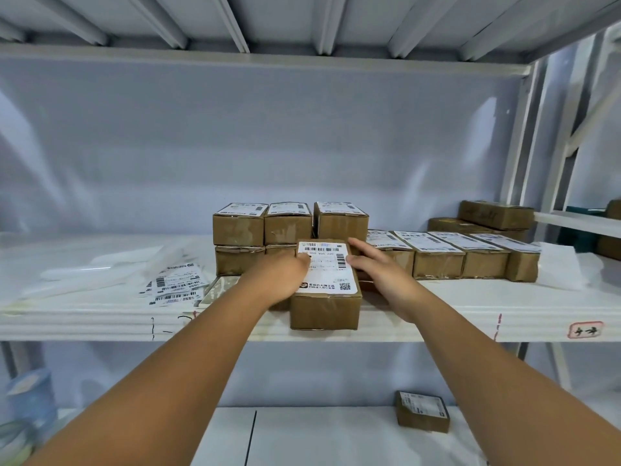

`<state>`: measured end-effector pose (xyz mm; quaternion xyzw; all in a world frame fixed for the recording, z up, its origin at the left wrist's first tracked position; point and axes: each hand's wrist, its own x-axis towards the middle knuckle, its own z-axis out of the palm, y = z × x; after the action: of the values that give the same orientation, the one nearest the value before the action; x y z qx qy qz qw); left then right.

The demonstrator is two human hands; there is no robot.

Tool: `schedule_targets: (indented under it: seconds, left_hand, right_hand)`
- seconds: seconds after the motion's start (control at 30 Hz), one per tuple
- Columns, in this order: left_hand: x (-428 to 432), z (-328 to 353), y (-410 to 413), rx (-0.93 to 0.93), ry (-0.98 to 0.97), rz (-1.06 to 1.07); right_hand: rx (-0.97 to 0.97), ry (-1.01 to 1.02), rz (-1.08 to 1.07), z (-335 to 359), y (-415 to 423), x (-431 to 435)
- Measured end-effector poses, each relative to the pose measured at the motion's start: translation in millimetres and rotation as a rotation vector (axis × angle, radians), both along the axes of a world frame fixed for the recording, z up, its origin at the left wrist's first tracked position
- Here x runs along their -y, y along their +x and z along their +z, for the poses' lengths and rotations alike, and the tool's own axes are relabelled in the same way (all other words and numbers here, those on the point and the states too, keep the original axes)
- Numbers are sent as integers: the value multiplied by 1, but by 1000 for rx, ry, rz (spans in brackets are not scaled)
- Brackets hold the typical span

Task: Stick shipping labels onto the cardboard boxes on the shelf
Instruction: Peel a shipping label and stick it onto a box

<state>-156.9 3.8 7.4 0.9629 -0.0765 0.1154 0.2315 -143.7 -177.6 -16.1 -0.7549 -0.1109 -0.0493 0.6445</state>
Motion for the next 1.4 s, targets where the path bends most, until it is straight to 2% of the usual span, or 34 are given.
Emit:
schedule_targets:
  seconds: [0.2,0.43,0.6,0.87,1.0,1.17,1.3,1.4]
  left_hand:
    - [-5,-22,9,-47,-599,-56]
    - [-7,-24,4,-188,-787,-169]
    - [-2,-23,3,-173,-754,-170]
    - [1,-23,3,-184,-753,-166]
    - [1,-21,0,-199,-785,-184]
    - [1,-17,-7,-196,-714,-139]
    - [2,-14,-16,-245,-689,-227]
    - [-4,-16,-18,-244,-719,-282]
  right_hand:
    - [4,25,14,-3,1,-1]
    - [77,-79,29,-2,-5,0]
    - [18,-156,152,0,-11,6]
    - [-51,-161,358,3,-6,19]
    - [-46,-96,276,1,-7,19]
    - [-43,-97,75,0,-2,10]
    - [-55,-157,88,1,-5,5]
    - [-38,-100,113,3,-10,6]
